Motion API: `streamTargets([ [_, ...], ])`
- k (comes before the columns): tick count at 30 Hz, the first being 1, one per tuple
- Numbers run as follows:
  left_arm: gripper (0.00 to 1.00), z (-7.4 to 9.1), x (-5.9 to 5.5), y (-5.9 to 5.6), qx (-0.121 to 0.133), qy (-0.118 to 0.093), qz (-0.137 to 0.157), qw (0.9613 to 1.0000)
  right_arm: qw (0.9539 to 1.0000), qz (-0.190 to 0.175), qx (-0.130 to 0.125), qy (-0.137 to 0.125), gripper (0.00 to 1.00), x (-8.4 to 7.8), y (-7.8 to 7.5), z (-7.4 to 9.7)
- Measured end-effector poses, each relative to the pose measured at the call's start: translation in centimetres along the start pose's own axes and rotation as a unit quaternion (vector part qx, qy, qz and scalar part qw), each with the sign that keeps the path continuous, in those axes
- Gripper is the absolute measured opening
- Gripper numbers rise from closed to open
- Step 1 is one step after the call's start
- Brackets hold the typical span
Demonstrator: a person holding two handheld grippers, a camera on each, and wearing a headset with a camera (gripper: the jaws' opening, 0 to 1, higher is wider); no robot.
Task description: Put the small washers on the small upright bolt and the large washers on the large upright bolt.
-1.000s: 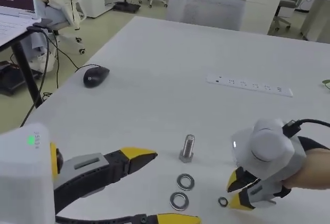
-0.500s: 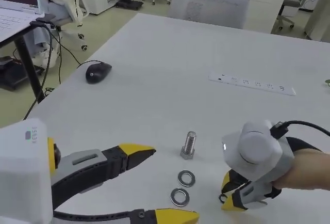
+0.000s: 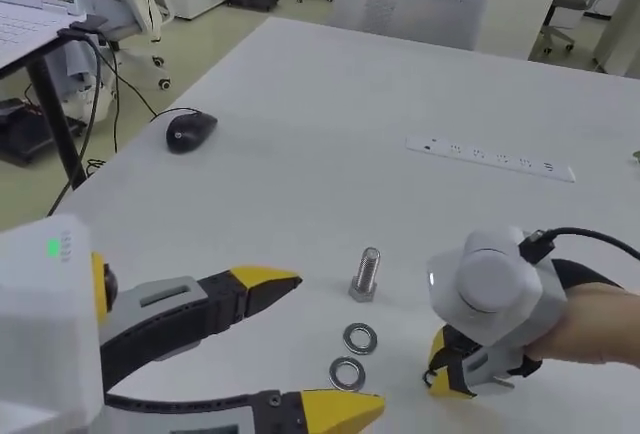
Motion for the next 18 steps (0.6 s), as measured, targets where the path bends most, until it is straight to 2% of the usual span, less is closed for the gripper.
streamTargets([
  [9,0.59,0.0,-0.1,0.0,-0.002,0.001,0.001,1.0000,0.9996,-0.024,0.002,-0.014,0.12,-0.1,-0.1,0.1],
  [12,0.59,0.0,-0.2,0.0,-0.003,0.002,0.001,1.0000,0.9997,-0.022,0.002,-0.010,0.12,-0.3,0.0,0.2],
  [18,0.59,-0.1,-0.3,0.0,-0.005,0.006,0.001,1.0000,0.9992,-0.035,-0.008,-0.015,0.12,-0.9,-0.5,1.6],
])
Point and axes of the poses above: the centre of the closed fingertips' face, and the gripper's own axes: z roughly backward along the fingers, y roughly to its left, x roughly out of its top, the point moved 8 cm from there along z, roughly backward along the fingers, and after that the axes turned 7 degrees about -y, right-handed, at the moved point
